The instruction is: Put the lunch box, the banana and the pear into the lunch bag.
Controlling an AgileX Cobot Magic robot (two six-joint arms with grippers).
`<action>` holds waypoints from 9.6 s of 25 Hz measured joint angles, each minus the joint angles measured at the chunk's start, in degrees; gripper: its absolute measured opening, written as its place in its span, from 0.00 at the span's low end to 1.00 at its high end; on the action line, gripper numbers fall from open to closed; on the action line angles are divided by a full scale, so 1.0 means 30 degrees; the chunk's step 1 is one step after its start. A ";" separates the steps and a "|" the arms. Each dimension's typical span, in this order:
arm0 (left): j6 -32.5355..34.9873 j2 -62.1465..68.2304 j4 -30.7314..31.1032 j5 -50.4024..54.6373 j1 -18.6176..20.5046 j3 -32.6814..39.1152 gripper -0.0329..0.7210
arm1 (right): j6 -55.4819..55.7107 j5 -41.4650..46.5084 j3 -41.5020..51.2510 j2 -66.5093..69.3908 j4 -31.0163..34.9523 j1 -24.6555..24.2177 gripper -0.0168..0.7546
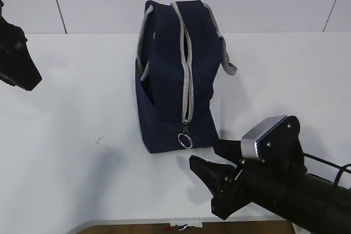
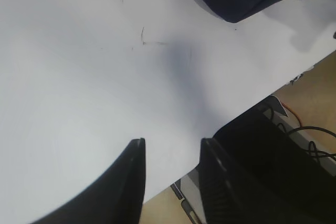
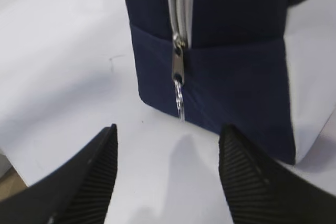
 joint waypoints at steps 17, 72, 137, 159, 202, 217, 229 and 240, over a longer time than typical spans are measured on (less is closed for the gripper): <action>-0.0053 0.0000 0.0000 0.0000 0.0000 0.0000 0.38 | 0.0009 -0.0455 -0.2670 0.2418 -0.0077 0.0000 0.62; -0.0771 0.0000 -0.1612 0.0000 0.0000 0.0000 0.37 | 0.1081 0.1800 -0.3120 0.1919 -0.0481 0.0041 0.01; 1.0661 0.4623 -1.1211 -0.9575 -0.0203 0.0148 0.50 | 0.1800 2.9163 -2.2270 -0.2632 0.4329 0.0272 0.01; 1.1744 0.4162 -0.8257 -0.8222 -0.0203 0.0148 0.04 | 0.1800 2.9175 -2.2314 -0.2591 0.4542 0.0169 0.01; 1.1817 0.2812 -0.4807 -0.4269 -0.0009 0.0148 0.04 | 0.1883 2.8509 -2.5420 0.1128 0.3052 -0.3727 0.01; 1.1737 0.2739 -0.5440 -0.4105 0.0625 0.0160 0.05 | 0.1838 2.9100 -2.6412 0.2591 0.5628 -0.4471 0.01; 0.8322 0.2583 -0.6308 -0.3839 0.0625 -0.2821 0.57 | -0.2336 3.0654 -2.6641 0.2591 1.1395 -0.4471 0.01; 0.7665 0.5072 -0.8775 -0.9127 0.0625 -0.3991 0.59 | -0.5034 3.1409 -2.6641 0.2591 1.4308 -0.4471 0.01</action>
